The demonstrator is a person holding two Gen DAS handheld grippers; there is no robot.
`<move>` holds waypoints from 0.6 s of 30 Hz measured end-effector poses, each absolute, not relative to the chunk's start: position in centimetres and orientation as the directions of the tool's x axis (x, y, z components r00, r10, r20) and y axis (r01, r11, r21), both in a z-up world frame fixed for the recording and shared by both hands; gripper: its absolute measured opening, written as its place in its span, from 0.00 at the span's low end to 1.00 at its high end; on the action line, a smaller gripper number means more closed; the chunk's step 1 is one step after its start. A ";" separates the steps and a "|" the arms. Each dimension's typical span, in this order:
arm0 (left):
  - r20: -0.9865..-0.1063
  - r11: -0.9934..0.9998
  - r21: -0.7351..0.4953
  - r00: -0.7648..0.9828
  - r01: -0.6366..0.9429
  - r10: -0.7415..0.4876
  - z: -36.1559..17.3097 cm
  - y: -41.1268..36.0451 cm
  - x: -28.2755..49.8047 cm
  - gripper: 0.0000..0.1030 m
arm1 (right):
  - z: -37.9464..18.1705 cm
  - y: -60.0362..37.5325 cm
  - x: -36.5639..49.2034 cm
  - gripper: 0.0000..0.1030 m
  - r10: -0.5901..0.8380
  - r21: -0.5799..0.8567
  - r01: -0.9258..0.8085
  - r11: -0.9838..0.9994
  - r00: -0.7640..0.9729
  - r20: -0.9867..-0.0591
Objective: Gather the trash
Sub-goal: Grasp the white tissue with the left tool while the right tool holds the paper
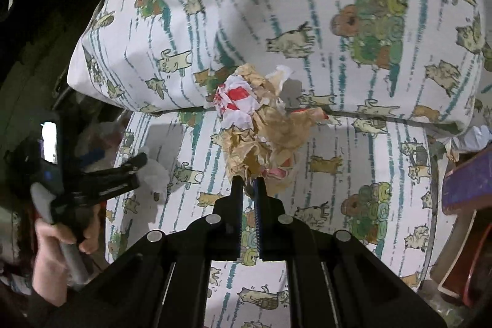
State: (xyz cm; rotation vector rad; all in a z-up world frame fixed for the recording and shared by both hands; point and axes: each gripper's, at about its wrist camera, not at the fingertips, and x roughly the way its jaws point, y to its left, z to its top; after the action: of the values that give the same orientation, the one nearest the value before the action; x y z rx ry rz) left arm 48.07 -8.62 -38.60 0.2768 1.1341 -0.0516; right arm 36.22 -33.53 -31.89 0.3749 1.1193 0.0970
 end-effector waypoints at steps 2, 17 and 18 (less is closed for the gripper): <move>-0.910 0.977 0.150 0.407 0.153 0.076 -39.2 -8.2 48.3 0.85 | -31.8 -33.6 36.2 0.06 0.272 0.349 0.103 0.932 0.439 -0.856; -0.935 0.988 0.024 0.353 0.152 -0.031 -39.1 -7.8 47.1 0.08 | -30.6 -32.2 35.1 0.07 0.235 0.291 0.056 0.955 0.453 -0.860; -0.929 0.986 0.036 0.368 0.162 -0.027 -38.5 -8.0 47.0 0.06 | -30.5 -32.1 35.1 0.06 0.232 0.286 0.052 0.957 0.455 -0.860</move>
State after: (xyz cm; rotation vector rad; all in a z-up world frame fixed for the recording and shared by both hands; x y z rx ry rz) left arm 47.01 -8.05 -38.51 0.1288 1.1883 -0.1217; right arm 35.08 -32.09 -30.51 0.2889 1.0973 0.1129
